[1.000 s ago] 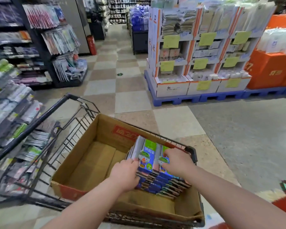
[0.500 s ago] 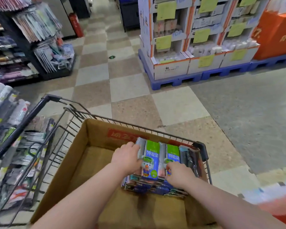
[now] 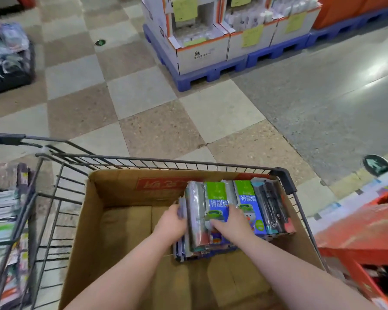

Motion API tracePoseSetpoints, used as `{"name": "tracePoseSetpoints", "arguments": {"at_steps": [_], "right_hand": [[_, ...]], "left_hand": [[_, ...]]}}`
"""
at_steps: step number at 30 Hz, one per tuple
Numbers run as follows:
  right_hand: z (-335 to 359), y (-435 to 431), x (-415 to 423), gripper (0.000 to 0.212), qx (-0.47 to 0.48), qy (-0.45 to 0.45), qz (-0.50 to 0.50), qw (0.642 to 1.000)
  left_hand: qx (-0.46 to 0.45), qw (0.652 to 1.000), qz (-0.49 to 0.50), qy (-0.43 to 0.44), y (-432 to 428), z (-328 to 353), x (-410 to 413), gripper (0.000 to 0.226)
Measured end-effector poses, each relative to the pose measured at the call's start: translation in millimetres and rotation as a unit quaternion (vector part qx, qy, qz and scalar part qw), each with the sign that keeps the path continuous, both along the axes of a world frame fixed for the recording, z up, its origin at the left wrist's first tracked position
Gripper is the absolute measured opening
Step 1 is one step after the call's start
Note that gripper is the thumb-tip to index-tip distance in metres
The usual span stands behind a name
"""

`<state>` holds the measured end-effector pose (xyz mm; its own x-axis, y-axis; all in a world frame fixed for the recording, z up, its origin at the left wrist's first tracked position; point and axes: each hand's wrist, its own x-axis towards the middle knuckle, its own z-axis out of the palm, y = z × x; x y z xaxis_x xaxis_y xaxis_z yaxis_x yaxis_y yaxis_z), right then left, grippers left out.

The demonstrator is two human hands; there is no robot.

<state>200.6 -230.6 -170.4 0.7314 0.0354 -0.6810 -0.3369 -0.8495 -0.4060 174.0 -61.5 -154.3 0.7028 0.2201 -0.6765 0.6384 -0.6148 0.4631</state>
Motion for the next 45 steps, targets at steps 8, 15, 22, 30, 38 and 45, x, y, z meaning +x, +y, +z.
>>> {"name": "tracePoseSetpoints", "arguments": {"at_steps": [8,15,22,30,38,45], "right_hand": [[-6,13,3,0.084,0.047,0.028,-0.162,0.985],[-14,3,3,0.076,0.163,0.047,-0.311,0.935],[-6,-12,1,0.039,0.299,0.146,-0.358,0.872],[0,-50,0,0.045,0.236,0.038,-0.402,0.884],[-2,-54,-18,0.029,0.201,0.028,-0.365,0.909],[6,-67,-33,0.020,0.220,0.015,-0.367,0.904]], "left_hand": [[-0.072,0.994,0.074,0.046,-3,-32,2,0.055],[-0.092,0.988,0.111,0.056,-1,-35,6,0.052],[-0.126,0.974,0.183,0.042,5,-38,10,0.058],[-0.144,0.971,0.186,0.048,-15,-32,13,0.057],[-0.071,0.982,0.172,0.024,-30,-34,19,0.046],[-0.124,0.967,0.224,-0.006,-35,-27,12,0.038]]}}
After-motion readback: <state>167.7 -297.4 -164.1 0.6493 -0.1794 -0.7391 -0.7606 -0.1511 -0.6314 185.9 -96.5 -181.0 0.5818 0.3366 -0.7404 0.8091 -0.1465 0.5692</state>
